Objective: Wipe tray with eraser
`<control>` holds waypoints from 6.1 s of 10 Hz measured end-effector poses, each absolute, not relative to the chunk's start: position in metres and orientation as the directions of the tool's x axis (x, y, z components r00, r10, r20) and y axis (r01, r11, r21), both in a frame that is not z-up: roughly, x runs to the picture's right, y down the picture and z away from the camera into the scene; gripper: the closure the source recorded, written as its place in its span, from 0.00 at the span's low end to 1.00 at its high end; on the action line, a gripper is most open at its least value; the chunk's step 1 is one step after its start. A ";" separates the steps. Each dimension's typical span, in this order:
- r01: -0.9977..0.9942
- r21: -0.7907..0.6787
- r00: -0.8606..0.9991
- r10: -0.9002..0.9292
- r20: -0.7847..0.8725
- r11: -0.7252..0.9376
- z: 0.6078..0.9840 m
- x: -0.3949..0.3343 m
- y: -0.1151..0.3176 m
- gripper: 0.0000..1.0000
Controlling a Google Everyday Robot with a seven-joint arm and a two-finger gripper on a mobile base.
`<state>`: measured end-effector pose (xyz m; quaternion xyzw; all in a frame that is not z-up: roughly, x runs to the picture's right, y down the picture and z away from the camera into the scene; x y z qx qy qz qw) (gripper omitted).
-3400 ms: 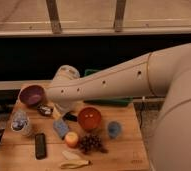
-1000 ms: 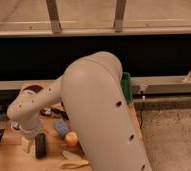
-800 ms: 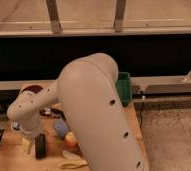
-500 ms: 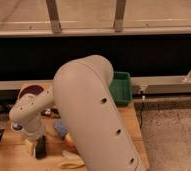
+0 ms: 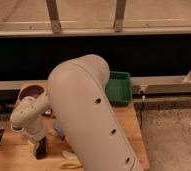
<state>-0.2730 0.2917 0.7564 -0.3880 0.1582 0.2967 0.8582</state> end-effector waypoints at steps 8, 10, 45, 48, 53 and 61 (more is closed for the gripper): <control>-0.611 -0.570 0.790 0.376 -0.484 0.549 0.758 -0.281 0.294 0.62; -0.611 -0.567 0.790 0.381 -0.480 0.553 0.758 -0.280 0.292 0.84; -0.942 -0.255 0.288 0.917 -0.276 0.219 0.774 0.041 -0.007 1.00; -0.954 -0.241 0.257 0.896 -0.363 0.176 0.808 0.061 0.000 1.00; -0.968 -0.215 0.215 0.878 -0.427 0.132 0.834 0.082 -0.001 1.00; -0.978 -0.207 0.114 0.926 -0.361 0.040 0.842 0.107 -0.014 1.00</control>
